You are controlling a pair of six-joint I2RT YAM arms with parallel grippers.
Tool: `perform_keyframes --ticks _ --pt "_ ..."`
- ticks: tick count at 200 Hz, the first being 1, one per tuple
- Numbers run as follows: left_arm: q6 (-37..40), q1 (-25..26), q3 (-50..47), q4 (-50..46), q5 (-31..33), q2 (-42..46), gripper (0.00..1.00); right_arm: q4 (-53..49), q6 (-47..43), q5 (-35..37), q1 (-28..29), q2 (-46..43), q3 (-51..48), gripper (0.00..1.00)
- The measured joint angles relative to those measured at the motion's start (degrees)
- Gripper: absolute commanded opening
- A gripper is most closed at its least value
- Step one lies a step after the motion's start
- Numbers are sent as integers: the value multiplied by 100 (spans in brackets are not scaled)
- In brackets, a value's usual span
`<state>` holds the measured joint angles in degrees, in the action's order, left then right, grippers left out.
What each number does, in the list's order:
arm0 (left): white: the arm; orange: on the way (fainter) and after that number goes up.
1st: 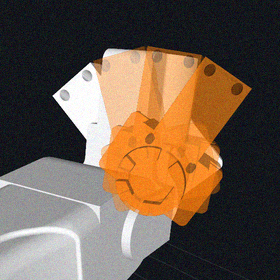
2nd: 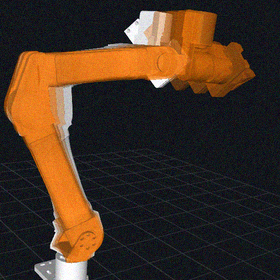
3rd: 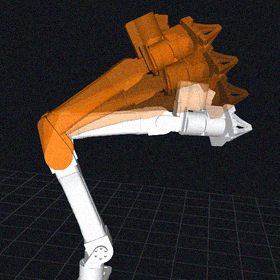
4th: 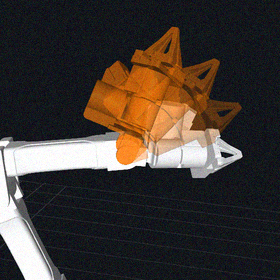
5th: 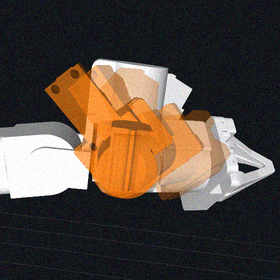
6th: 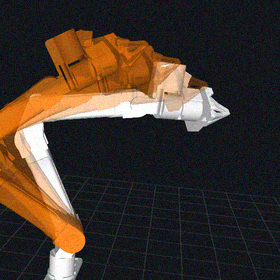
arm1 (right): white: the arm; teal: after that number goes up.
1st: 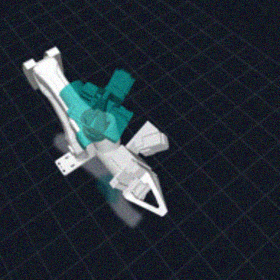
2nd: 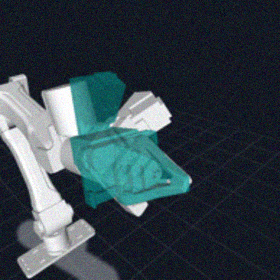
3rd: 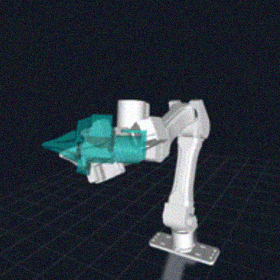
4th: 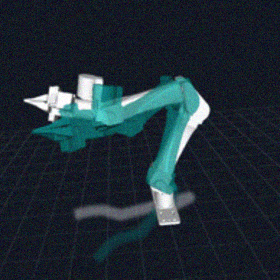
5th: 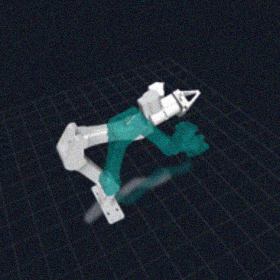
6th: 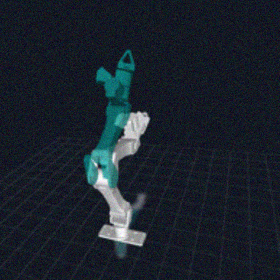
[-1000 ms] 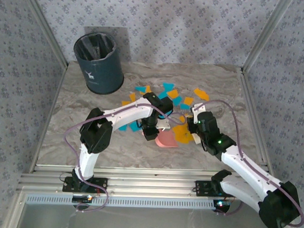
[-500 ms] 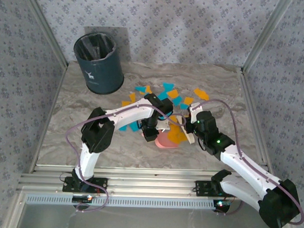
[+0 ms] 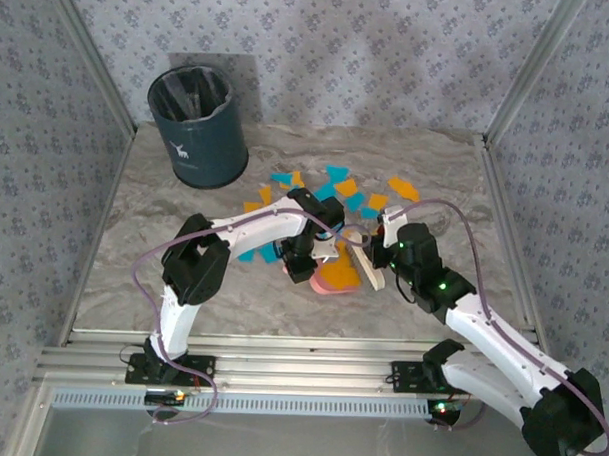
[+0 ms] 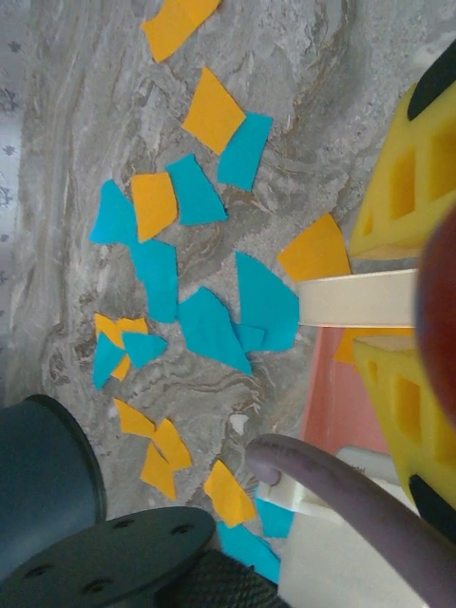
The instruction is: Sweep away the paper scraps from the table
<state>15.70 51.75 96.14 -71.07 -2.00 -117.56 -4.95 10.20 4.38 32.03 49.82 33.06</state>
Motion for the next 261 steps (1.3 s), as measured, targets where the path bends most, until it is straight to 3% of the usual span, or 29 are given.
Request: perform_keyframes --ticks 137,261 --pt "-151 -26 -107 170 15 2 0 -225 313 1862 297 168 0 0" --pt "-339 -26 -203 334 81 4 0 74 361 807 514 437 94 0"
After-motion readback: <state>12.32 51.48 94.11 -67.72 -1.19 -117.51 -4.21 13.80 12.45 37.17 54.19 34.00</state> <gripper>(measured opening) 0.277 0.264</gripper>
